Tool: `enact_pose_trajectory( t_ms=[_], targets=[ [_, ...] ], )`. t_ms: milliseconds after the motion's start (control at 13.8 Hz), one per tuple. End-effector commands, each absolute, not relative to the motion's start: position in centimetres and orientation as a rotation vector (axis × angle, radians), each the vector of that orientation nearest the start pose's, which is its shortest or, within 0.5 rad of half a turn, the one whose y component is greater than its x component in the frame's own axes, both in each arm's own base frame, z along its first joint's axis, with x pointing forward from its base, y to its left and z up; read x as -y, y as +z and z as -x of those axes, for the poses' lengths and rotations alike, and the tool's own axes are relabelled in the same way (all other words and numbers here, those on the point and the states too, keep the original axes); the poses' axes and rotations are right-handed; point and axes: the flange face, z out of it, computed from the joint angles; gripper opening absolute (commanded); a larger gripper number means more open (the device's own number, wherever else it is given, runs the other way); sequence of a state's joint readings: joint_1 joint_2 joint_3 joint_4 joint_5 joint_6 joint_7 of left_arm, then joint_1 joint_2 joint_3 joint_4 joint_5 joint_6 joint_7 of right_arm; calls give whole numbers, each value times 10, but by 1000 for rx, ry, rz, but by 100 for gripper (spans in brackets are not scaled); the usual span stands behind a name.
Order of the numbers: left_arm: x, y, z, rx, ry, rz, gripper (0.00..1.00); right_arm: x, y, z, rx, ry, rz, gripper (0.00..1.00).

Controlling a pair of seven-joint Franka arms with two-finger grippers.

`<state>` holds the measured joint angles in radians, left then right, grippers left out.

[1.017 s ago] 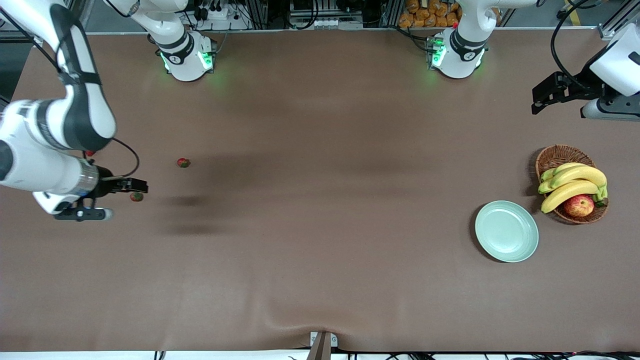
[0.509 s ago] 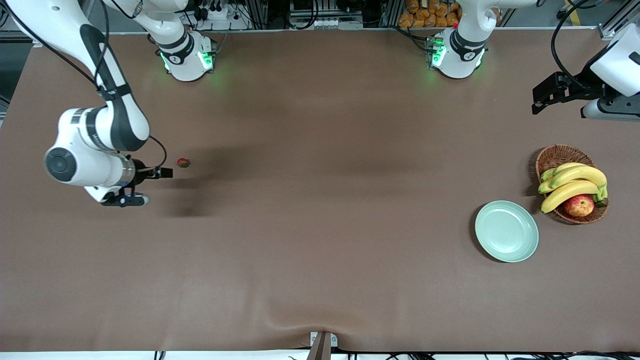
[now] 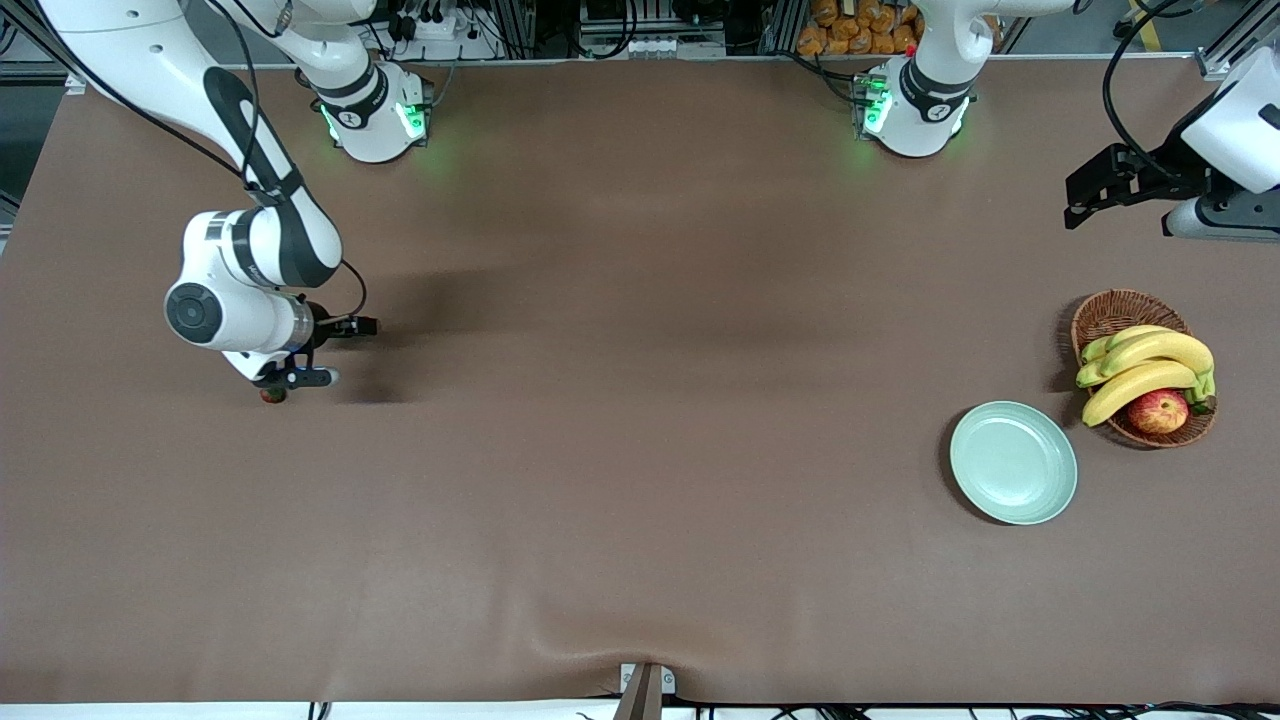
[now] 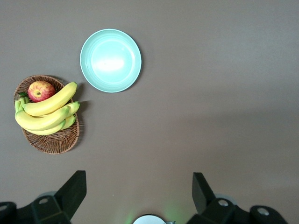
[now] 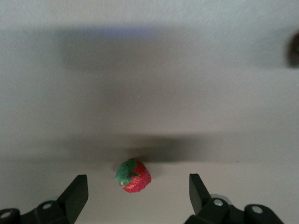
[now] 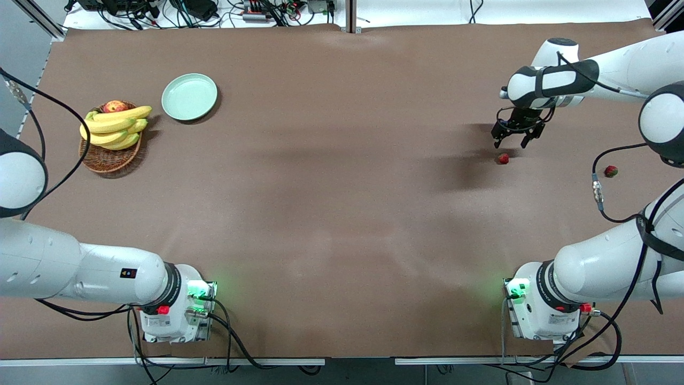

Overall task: Collect all strawberries into plate
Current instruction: 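Grasp the strawberry with the right gripper and lift it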

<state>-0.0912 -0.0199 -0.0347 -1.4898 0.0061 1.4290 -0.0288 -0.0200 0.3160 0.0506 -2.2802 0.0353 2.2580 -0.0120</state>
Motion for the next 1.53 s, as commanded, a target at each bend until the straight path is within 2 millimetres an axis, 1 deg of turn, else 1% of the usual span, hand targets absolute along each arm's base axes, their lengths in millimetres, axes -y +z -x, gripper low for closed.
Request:
enact_pose_trajectory(
  t_ms=[0, 73, 218, 291, 363, 436, 509, 581, 654, 872, 944, 1090, 1162, 1235, 1380, 1453],
  targets=[
    [65, 664, -529, -180, 48, 3132, 100, -29, 174, -484, 45, 532, 3058, 85],
    [65, 665, -528, -180, 45, 3132, 100, -28, 169, -479, 44, 539, 3057, 78],
    [65, 665, -528, -180, 45, 3132, 100, -29, 161, -475, 43, 555, 3054, 68],
    [65, 664, -529, -180, 48, 3132, 100, -29, 159, -474, 46, 562, 3053, 58],
    [65, 664, -529, -180, 45, 3132, 100, -29, 158, -472, 48, 581, 3050, 36],
    [65, 664, -529, -180, 45, 3132, 100, -29, 159, -472, 48, 590, 3048, 18],
    [66, 665, -529, -183, 43, 3134, 100, -29, 161, -472, 45, 616, 3043, 3],
    [66, 666, -528, -183, 41, 3134, 100, -29, 168, -478, 35, 635, 3038, 0],
    [66, 666, -528, -183, 41, 3134, 100, -30, 178, -488, 22, 661, 3025, 0],
    [65, 665, -529, -180, 43, 3134, 100, -40, 223, -526, -97, 708, 2903, 0],
    [66, 665, -529, -183, 43, 3134, 100, -49, 235, -537, -130, 701, 2901, 0],
    [66, 665, -529, -183, 43, 3134, 100, -92, 256, -550, -221, 660, 2947, 0],
    [65, 665, -529, -180, 43, 3134, 100, -115, 268, -555, -278, 652, 2959, 0],
    [66, 665, -529, -183, 43, 3134, 100, -143, 281, -558, -335, 652, 2948, 0],
    [66, 665, -529, -183, 43, 3135, 100, -200, 301, -560, -458, 641, 2866, 0],
    [66, 665, -529, -183, 43, 3135, 100, -223, 308, -565, -524, 642, 2815, 0]
  ],
)
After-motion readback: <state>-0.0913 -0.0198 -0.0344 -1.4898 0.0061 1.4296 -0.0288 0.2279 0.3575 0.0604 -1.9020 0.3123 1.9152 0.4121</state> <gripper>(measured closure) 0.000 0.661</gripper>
